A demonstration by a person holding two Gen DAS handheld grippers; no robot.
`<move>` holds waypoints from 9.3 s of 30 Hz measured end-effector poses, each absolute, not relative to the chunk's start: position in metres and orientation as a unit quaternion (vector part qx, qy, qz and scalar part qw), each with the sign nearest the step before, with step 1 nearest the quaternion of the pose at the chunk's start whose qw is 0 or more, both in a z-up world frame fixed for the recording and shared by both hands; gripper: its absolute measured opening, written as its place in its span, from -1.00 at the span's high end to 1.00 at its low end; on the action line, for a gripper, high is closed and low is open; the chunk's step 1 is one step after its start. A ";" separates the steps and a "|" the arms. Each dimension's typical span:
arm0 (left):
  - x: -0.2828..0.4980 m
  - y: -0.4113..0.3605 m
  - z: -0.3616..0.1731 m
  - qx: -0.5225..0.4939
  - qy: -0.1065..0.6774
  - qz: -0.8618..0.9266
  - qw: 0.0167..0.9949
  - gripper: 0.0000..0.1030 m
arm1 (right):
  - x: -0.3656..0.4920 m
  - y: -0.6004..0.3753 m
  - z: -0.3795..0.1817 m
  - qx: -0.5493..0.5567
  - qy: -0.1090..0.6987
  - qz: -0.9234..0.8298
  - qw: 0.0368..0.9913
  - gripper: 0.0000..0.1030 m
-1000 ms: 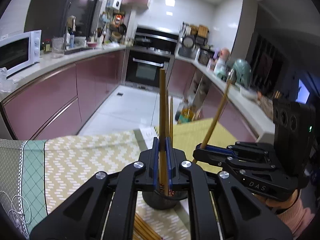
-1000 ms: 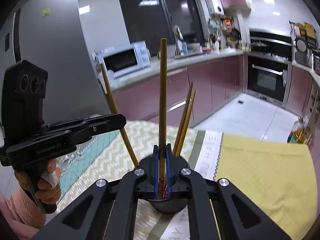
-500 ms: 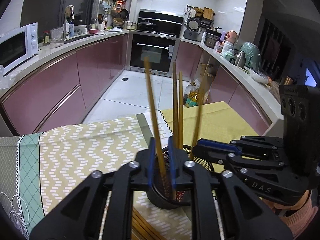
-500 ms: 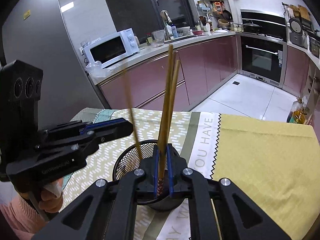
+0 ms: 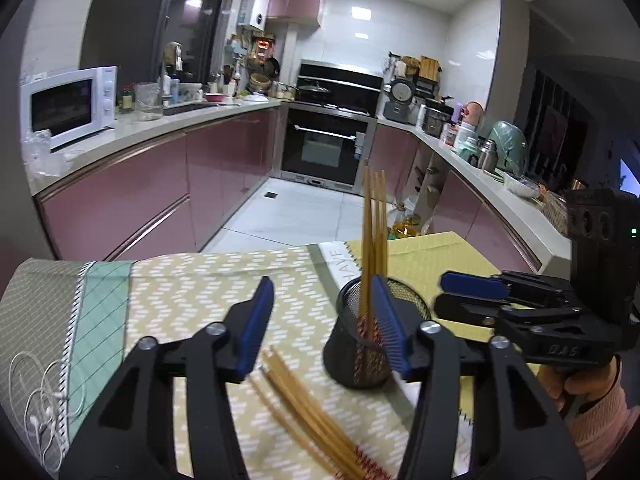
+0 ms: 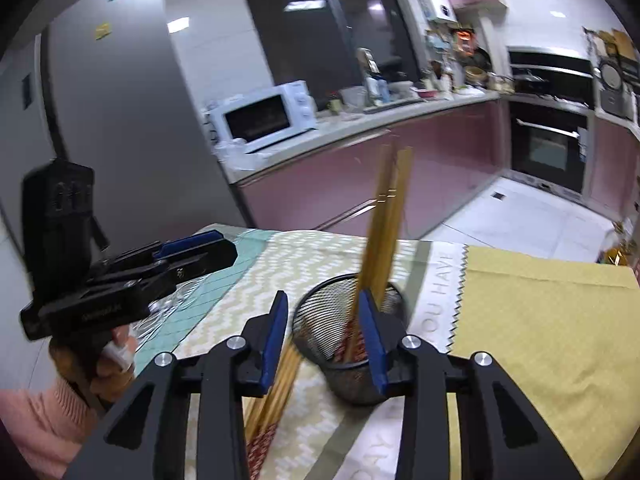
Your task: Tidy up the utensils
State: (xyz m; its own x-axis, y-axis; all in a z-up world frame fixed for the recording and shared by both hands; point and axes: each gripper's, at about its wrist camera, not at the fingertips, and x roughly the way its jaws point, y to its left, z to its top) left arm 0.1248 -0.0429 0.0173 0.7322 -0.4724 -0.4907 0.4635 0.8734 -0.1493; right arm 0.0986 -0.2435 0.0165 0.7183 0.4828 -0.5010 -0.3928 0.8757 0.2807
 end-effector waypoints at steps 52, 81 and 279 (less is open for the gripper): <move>0.109 -0.040 -0.113 0.057 0.433 -0.206 0.876 -0.04 | 0.092 -0.171 -0.093 -0.011 0.433 0.230 0.872 0.26; 0.116 -0.024 -0.112 0.033 0.441 -0.203 0.873 0.84 | 0.108 -0.169 -0.090 -0.004 0.443 0.207 0.872 0.89; 0.096 -0.029 -0.111 0.036 0.434 -0.196 0.878 0.37 | 0.106 -0.157 -0.093 -0.038 0.433 0.208 0.876 0.56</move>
State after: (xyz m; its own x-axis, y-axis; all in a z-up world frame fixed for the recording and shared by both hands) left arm 0.0956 -0.0286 -0.1115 0.5455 -0.3136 -0.7772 0.3767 0.9201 -0.1068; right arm 0.1063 -0.1566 -0.0926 0.5375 0.3322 -0.7751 -0.3980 0.9103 0.1142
